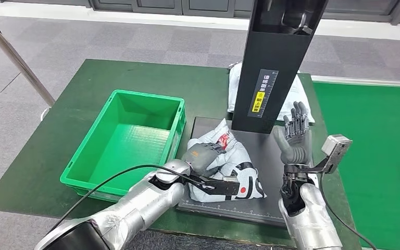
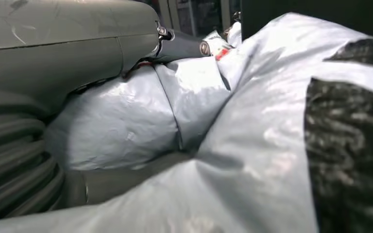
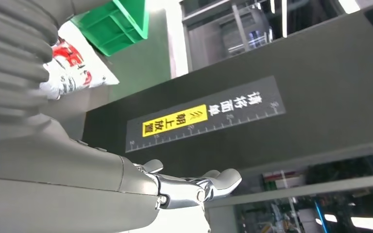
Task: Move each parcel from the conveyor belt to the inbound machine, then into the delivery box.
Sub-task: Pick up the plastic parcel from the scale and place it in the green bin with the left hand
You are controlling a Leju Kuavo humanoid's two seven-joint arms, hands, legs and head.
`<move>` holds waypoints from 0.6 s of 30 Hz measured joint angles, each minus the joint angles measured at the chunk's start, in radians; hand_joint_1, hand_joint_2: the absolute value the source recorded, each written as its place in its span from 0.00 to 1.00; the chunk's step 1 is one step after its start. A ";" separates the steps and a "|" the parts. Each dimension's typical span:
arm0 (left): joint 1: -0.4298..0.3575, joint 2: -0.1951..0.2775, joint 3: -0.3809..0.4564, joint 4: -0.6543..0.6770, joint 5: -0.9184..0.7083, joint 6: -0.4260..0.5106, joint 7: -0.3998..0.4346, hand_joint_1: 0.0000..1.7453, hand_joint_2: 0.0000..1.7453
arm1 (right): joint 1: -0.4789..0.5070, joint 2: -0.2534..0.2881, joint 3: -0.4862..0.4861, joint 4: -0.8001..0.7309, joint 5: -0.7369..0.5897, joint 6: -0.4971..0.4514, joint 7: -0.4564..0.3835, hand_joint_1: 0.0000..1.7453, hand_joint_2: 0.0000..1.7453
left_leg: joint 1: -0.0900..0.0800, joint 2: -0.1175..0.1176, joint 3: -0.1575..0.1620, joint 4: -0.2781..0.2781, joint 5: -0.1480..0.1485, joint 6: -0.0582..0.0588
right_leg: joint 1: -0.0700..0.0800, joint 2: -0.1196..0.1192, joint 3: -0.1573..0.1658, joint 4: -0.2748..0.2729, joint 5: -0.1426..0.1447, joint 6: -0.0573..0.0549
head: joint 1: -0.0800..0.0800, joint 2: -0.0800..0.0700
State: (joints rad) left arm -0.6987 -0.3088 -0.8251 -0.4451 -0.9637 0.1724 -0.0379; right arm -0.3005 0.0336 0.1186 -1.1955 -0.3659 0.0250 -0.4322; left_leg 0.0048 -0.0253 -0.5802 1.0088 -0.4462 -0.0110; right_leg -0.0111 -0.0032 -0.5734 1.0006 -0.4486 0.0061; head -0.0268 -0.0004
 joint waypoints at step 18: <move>0.232 0.124 0.343 -0.605 0.258 0.440 -0.229 1.00 1.00 | 0.040 -0.009 0.000 0.090 -0.032 -0.007 -0.007 0.00 1.00 | -0.002 0.009 -0.008 0.000 -0.001 0.000 | -0.002 0.009 -0.015 0.002 0.002 0.000 | 0.000 0.000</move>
State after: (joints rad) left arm -0.4666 -0.1852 -0.4825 -1.0503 -0.7061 0.6129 -0.2673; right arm -0.2605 0.0243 0.1186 -1.1055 -0.3975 0.0175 -0.4397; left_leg 0.0030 -0.0167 -0.5885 1.0085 -0.4469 -0.0115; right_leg -0.0129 0.0061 -0.5880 1.0021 -0.4467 0.0060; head -0.0270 -0.0004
